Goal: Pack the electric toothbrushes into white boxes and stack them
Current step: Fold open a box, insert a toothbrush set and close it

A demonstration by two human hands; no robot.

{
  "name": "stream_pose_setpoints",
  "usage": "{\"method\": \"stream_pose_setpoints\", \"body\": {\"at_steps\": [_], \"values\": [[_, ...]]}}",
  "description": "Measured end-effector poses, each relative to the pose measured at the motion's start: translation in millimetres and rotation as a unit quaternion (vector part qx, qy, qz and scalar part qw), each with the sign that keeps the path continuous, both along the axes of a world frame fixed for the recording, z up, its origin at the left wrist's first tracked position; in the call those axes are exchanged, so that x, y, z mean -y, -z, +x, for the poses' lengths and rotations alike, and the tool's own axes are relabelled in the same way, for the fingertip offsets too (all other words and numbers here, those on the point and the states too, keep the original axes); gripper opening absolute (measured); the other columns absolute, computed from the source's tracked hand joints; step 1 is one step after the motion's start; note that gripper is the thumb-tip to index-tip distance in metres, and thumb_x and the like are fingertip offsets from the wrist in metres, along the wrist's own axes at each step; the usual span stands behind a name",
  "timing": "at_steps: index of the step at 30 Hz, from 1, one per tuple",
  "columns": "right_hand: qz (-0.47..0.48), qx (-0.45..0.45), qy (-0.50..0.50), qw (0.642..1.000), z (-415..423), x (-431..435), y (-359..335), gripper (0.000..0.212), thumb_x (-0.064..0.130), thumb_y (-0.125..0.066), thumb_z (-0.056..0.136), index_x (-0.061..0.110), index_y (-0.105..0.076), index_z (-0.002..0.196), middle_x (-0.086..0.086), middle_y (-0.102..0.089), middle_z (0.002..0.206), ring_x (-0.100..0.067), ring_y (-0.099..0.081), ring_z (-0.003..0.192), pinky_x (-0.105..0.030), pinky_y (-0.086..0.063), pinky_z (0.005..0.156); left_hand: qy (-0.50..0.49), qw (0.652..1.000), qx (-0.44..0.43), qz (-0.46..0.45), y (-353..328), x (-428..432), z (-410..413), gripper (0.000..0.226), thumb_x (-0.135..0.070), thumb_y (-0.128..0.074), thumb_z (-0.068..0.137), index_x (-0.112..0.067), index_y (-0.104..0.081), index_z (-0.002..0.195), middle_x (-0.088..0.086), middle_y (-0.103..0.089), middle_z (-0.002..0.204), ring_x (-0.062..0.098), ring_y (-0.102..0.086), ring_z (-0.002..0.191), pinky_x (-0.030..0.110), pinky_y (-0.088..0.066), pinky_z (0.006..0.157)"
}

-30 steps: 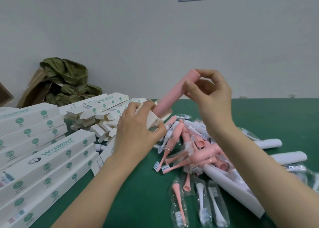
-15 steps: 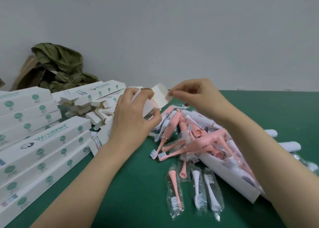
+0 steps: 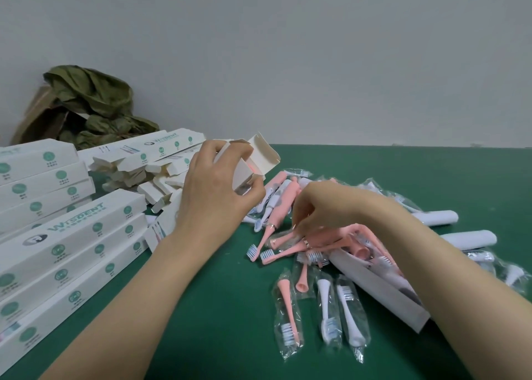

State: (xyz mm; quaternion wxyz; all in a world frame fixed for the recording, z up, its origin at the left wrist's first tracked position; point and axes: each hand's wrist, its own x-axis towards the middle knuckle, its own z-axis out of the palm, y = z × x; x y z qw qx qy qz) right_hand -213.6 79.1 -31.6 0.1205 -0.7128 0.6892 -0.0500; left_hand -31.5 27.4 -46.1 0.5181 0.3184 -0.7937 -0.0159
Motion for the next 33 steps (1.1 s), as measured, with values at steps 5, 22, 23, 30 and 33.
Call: {"method": "stream_pose_setpoints", "body": {"at_steps": [5, 22, 23, 30, 33], "values": [[-0.134, 0.215, 0.043, 0.966, -17.9, -6.6, -21.0, 0.009, 0.014, -0.06, 0.091, 0.014, -0.063, 0.082, 0.002, -0.069, 0.079, -0.013, -0.066, 0.068, -0.023, -0.054, 0.059, 0.003, 1.0, -0.005, 0.003, 1.9, -0.5, -0.8, 0.035, -0.026, -0.061, 0.075, -0.016, -0.062, 0.109, 0.002, -0.05, 0.105, 0.024, -0.051, 0.099, 0.033, -0.043, 0.083], [-0.369, 0.222, 0.007, 0.903, 27.3, -30.3, -51.2, 0.017, 0.001, -0.065, 0.078, 0.015, -0.075, 0.077, 0.017, -0.059, 0.054, 0.002, -0.051, 0.053, -0.008, -0.038, 0.055, -0.004, 0.999, 0.0, -0.044, 6.1, -4.4, -4.4, 0.065, -0.017, -0.079, 0.067, -0.01, -0.054, 0.126, 0.005, -0.062, 0.112, 0.011, -0.048, 0.1, 0.015, -0.032, 0.086], [-0.38, 0.172, -0.008, 0.909, 31.6, -30.7, -50.7, 0.016, 0.002, -0.065, 0.078, 0.014, -0.075, 0.079, 0.015, -0.062, 0.062, 0.0, -0.05, 0.058, -0.009, -0.038, 0.058, 0.004, 0.999, 0.007, -0.042, 6.4, -5.4, -5.8, 0.066, -0.016, -0.079, 0.066, -0.01, -0.054, 0.127, 0.004, -0.062, 0.112, 0.011, -0.049, 0.1, 0.017, -0.034, 0.086], [-0.374, 0.042, -0.013, 0.926, 47.3, -21.0, -32.8, 0.019, 0.025, -0.057, 0.094, 0.02, -0.072, 0.104, -0.005, -0.043, 0.102, -0.017, -0.047, 0.079, -0.029, -0.042, 0.072, 0.029, 0.999, 0.015, -0.032, 7.4, -9.0, -8.4, 0.066, -0.019, -0.075, 0.067, -0.012, -0.053, 0.129, 0.0, -0.061, 0.115, 0.013, -0.051, 0.106, 0.024, -0.04, 0.086], [-0.353, 0.094, -0.018, 0.931, 41.0, -21.5, -35.2, 0.027, 0.03, -0.059, 0.092, 0.026, -0.065, 0.117, 0.003, -0.046, 0.09, -0.002, -0.042, 0.074, -0.009, -0.034, 0.066, 0.016, 0.999, 0.013, -0.036, 7.9, -6.8, -7.4, 0.069, -0.016, -0.078, 0.066, -0.013, -0.052, 0.13, 0.001, -0.061, 0.115, 0.01, -0.049, 0.105, 0.026, -0.039, 0.084]]}}
